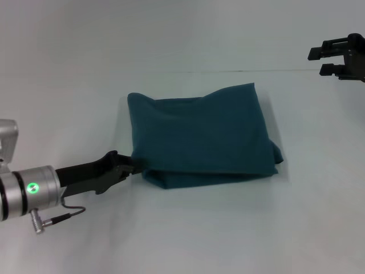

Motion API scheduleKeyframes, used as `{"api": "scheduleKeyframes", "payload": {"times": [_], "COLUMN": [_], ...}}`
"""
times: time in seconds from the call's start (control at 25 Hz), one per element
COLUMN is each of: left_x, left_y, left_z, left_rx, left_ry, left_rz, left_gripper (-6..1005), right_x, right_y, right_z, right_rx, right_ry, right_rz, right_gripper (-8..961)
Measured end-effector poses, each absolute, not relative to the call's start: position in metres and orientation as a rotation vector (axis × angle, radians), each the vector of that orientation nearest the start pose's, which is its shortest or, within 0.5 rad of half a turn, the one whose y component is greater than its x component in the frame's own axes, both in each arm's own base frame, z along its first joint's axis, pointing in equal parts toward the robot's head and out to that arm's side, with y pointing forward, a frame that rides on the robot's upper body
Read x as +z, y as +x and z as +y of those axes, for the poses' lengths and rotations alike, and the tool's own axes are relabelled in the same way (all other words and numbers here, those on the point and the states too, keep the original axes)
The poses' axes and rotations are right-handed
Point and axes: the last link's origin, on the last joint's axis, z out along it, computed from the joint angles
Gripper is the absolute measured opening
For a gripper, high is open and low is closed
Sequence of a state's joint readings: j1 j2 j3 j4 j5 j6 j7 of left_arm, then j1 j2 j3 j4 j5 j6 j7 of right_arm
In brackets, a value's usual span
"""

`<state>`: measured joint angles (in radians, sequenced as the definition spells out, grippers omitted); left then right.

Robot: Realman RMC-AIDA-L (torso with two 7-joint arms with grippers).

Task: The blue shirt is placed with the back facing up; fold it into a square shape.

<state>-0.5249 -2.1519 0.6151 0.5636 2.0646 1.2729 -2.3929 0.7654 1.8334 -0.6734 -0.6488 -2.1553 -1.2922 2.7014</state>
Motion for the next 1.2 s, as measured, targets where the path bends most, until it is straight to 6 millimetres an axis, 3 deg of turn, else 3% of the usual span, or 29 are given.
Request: {"api": "scheduleKeyframes", "payload": {"times": [0.32,0.48,0.68,0.84,0.88,1.0,1.08,1.2], "left_x": [-0.034,-0.03,-0.02,0.007,0.019,0.028,0.028,0.032], "left_y": [-0.297,-0.302,-0.307,-0.315,-0.31,-0.293,-0.283,-0.28], "left_z": [0.328,0.329,0.331,0.328,0.324,0.315,0.308,0.309], "left_rx": [0.914,0.755,0.707,0.749,0.824,0.855,0.827,0.796], "left_ry": [2.133,2.232,2.307,2.385,2.458,2.665,2.819,2.918], "left_rz": [2.345,2.336,2.333,2.296,2.179,1.82,1.527,1.375], "left_gripper": [65,73,82,258,302,511,558,628], "right_x": [0.108,0.107,0.107,0.108,0.108,0.108,0.106,0.102], "right_y": [0.246,0.246,0.246,0.245,0.245,0.243,0.24,0.237], "right_z": [0.441,0.441,0.441,0.441,0.441,0.437,0.433,0.421], "right_rx": [0.672,0.672,0.672,0.664,0.657,0.609,0.559,0.453], "right_ry": [-1.93,-1.932,-1.931,-1.944,-1.952,-2.031,-2.137,-2.333], "right_rz": [1.87,1.871,1.872,1.862,1.856,1.8,1.72,1.567], "right_gripper": [554,554,553,553,553,552,552,552]}}
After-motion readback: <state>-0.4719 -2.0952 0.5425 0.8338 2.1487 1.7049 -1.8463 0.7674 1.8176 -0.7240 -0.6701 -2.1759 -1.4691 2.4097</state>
